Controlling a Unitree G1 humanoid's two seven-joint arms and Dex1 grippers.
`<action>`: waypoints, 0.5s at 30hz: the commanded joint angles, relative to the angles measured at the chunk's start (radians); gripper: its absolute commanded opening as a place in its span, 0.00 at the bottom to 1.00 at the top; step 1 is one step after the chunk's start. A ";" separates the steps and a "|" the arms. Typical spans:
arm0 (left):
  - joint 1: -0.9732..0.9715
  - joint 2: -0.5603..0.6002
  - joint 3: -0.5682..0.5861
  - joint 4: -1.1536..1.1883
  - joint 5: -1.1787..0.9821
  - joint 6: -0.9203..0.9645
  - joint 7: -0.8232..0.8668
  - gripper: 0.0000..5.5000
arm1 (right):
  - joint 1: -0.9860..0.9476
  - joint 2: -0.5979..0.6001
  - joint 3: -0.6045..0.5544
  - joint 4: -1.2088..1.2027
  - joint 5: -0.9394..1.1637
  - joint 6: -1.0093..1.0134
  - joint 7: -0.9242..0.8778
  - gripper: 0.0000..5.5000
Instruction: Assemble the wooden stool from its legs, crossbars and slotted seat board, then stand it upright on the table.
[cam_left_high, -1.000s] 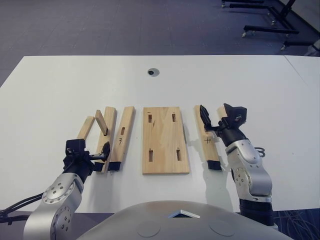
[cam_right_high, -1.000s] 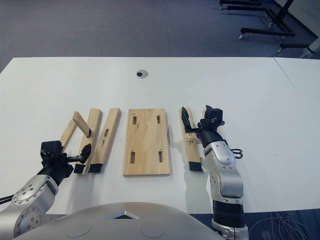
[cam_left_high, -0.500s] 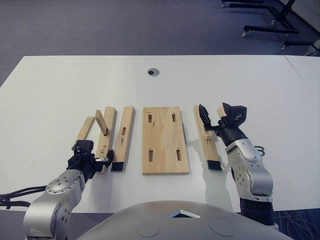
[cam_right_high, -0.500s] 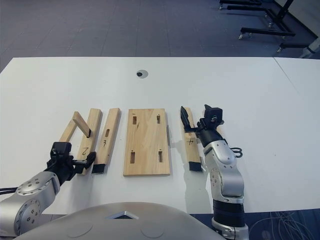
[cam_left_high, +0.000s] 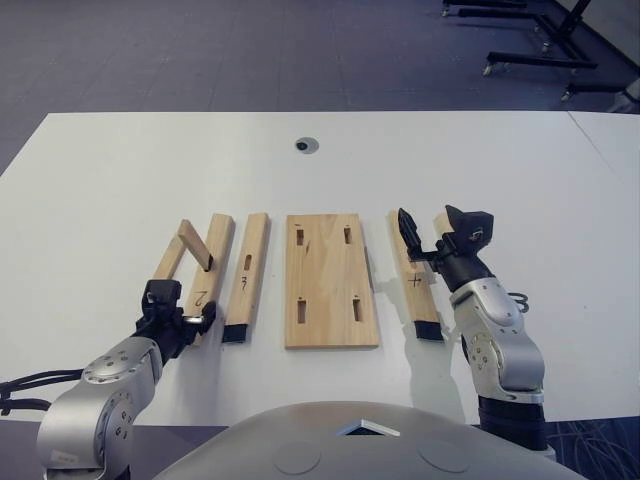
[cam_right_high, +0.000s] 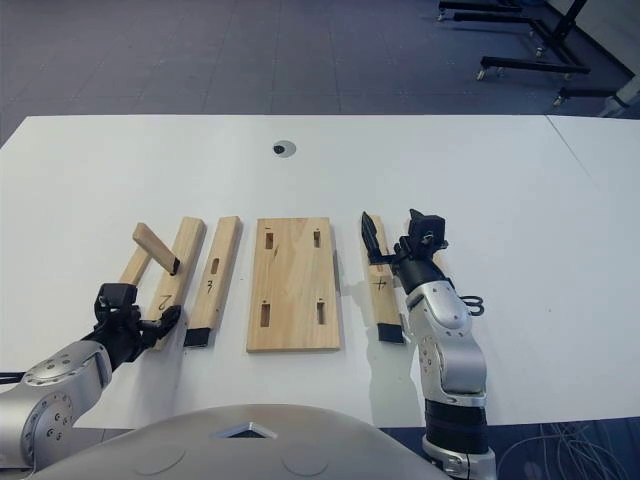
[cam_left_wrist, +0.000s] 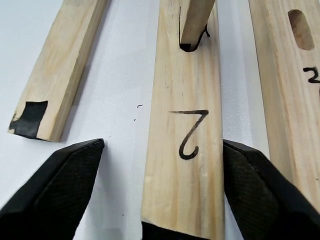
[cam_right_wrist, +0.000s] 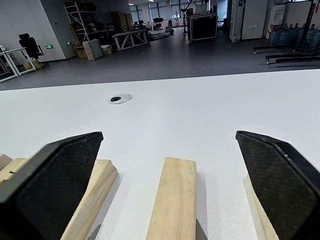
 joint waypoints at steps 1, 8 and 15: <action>0.030 -0.019 -0.004 0.020 -0.014 0.032 -0.024 0.63 | 0.001 -0.008 0.031 0.004 -0.031 -0.010 0.001 0.89; 0.017 -0.066 0.032 0.037 -0.018 0.038 -0.037 0.42 | -0.012 -0.034 0.016 0.032 -0.047 -0.005 0.002 0.89; -0.004 -0.087 0.039 0.032 -0.018 0.061 -0.039 0.37 | -0.020 -0.035 0.003 0.030 -0.040 -0.010 -0.002 0.89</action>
